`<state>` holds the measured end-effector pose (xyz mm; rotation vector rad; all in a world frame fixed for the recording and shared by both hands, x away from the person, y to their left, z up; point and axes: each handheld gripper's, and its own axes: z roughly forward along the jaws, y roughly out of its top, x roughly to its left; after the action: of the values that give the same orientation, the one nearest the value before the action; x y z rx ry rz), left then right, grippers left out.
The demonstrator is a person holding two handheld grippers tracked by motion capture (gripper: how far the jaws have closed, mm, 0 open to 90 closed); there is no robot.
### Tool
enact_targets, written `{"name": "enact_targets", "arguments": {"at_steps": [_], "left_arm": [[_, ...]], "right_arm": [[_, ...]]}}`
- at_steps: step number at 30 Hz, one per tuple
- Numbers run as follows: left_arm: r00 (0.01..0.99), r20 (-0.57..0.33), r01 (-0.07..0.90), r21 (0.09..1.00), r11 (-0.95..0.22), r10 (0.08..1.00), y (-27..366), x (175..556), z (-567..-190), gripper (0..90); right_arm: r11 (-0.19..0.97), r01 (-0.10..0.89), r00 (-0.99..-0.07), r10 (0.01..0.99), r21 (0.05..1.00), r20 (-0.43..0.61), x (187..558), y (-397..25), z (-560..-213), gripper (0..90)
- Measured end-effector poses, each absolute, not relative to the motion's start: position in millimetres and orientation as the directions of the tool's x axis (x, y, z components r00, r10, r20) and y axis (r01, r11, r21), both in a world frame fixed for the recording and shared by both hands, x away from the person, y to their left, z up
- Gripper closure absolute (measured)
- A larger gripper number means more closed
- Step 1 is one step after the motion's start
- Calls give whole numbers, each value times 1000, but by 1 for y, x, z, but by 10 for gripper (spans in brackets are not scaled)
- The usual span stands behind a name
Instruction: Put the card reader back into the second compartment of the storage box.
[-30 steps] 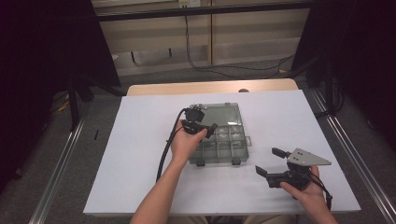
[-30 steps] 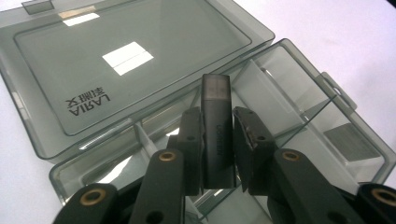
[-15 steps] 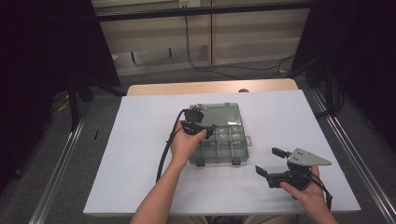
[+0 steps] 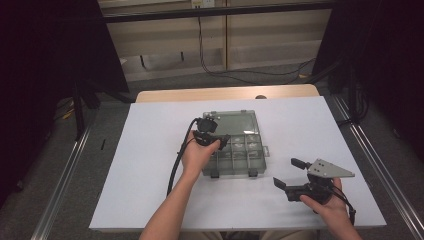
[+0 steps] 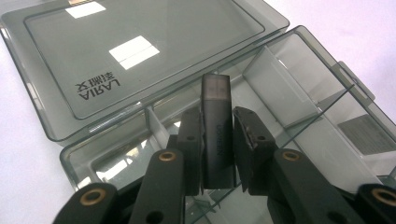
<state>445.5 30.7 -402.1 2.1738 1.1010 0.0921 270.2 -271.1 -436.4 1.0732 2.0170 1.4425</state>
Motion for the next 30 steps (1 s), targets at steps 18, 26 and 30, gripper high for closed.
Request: {"name": "enact_targets", "arguments": {"at_steps": [18,26,30], "left_arm": [[633,-236,693,599,-402,738,28,445,-405,735],[630,-233,693,600,-400,741,28,445,-406,735],[627,-229,693,601,-398,745,28,446,-406,735]], "right_arm": [[157,339,-606,790,928,88,271,-271,-437,79],[157,338,-607,790,928,88,271,-271,-437,79],[159,339,-608,789,927,87,271,-271,-437,79]]}}
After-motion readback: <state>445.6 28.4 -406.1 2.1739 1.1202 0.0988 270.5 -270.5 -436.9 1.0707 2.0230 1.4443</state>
